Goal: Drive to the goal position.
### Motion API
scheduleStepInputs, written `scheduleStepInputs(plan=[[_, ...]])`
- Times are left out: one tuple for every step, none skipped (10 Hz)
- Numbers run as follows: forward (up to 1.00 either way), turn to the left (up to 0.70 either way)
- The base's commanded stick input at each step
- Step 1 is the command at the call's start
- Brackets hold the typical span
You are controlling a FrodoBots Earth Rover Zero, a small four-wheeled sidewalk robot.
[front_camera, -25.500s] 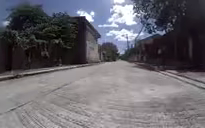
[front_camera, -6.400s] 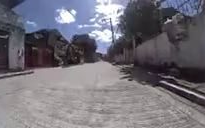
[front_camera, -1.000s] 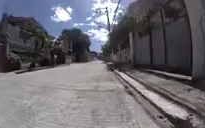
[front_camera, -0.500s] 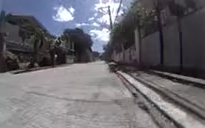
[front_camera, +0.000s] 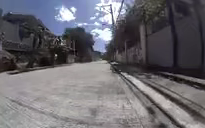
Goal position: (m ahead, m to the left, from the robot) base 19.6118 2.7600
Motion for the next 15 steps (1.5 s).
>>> scheduleStepInputs(plan=[[1.00,0.00],[1.00,0.00],[1.00,0.00],[1.00,0.00],[1.00,0.00],[1.00,0.00],[1.00,0.00],[1.00,0.00],[1.00,0.00],[1.00,0.00],[1.00,0.00],[1.00,0.00],[1.00,0.00],[1.00,0.00],[1.00,0.00]])
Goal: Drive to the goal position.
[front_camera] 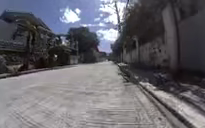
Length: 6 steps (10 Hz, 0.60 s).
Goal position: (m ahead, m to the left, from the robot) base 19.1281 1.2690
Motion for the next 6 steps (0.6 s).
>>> scheduleStepInputs(plan=[[1.00,0.00],[1.00,0.00],[1.00,0.00],[1.00,0.00],[1.00,0.00],[1.00,0.00]])
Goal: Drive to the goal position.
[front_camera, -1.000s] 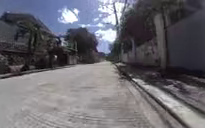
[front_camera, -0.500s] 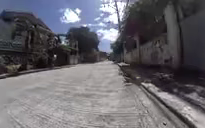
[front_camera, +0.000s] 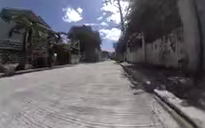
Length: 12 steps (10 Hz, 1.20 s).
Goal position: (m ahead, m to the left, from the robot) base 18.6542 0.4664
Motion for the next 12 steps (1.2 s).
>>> scheduleStepInputs(plan=[[1.00,0.00],[1.00,0.00],[1.00,0.00],[1.00,0.00],[1.00,0.00],[1.00,0.00],[1.00,0.00],[1.00,0.00],[1.00,0.00],[1.00,0.00],[1.00,0.00],[1.00,0.00]])
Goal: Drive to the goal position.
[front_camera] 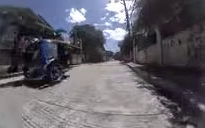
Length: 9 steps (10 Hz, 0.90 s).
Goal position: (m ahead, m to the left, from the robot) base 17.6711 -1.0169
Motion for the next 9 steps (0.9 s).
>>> scheduleStepInputs(plan=[[1.00,0.00],[1.00,0.00],[1.00,0.01],[1.00,0.09],[1.00,0.03],[1.00,-0.38],[1.00,-0.29],[1.00,-0.29],[1.00,0.00]])
